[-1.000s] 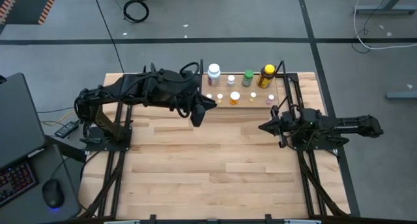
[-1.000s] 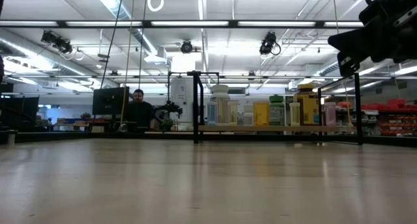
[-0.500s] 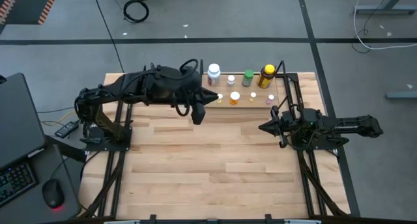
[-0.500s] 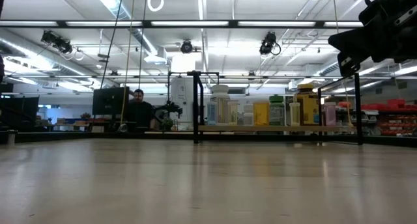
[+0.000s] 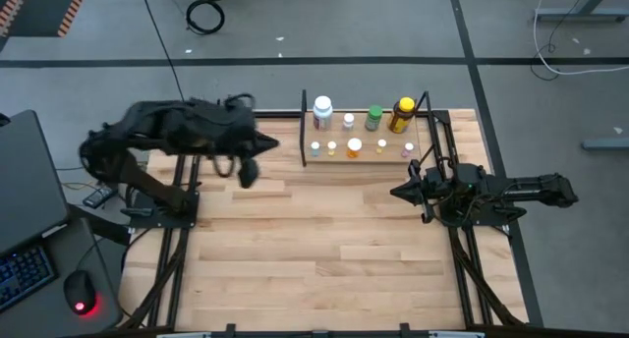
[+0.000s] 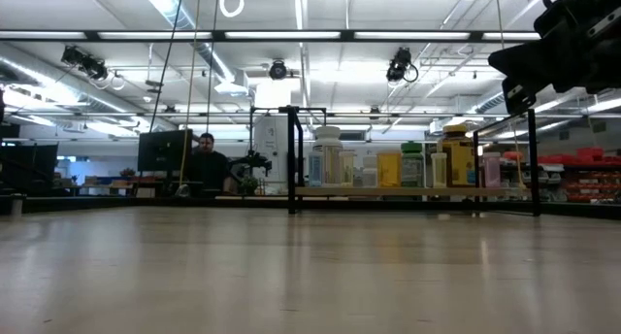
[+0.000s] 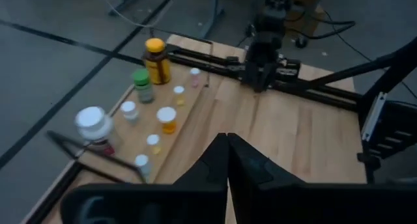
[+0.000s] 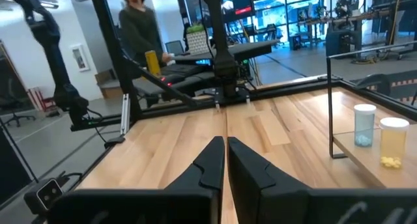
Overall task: Pick and place medicine bottles onto shelf by color
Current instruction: Return to Home Position
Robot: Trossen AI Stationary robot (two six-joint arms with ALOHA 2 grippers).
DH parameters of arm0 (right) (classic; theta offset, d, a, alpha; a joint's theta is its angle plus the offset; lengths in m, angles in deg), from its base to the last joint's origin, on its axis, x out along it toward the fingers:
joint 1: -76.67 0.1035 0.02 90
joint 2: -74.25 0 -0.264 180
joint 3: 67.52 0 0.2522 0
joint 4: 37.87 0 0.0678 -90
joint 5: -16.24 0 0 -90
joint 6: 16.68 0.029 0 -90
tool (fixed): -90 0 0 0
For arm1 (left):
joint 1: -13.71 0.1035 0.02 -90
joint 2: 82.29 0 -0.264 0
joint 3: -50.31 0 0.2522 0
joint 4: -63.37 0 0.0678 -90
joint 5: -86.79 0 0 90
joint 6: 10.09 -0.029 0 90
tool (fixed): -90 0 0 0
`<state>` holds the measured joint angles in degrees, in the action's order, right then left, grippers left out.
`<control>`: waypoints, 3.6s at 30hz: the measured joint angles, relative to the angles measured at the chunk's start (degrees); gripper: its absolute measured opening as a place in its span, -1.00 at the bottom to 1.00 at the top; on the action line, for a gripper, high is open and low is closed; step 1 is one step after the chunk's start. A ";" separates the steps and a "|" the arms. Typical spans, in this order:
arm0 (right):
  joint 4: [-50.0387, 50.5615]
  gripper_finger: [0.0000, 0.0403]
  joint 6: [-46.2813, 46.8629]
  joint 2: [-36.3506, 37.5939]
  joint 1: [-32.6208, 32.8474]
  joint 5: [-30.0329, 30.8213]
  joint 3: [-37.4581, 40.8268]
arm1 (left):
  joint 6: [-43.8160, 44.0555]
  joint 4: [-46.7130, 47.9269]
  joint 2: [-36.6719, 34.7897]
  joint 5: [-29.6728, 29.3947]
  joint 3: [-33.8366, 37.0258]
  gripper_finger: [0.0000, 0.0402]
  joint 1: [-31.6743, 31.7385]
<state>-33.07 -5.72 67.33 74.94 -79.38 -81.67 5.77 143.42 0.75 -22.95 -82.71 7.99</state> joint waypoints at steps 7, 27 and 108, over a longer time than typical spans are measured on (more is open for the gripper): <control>-0.40 -0.88 0.00 -0.26 0.02 -0.01 0.00 | 3.77 -7.83 -20.02 -2.19 25.63 -0.98 -3.40; -0.40 -0.88 0.00 -0.26 0.00 -0.03 0.00 | 11.06 -55.64 -61.49 0.46 93.00 -0.99 -6.54; -0.45 -0.88 0.00 6.47 0.17 -0.05 0.02 | -17.57 -71.01 -82.68 4.15 118.83 -0.89 -2.69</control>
<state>-33.51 -5.72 73.80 75.11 -79.43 -81.64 -11.80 72.41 -81.93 -18.80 36.13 5.30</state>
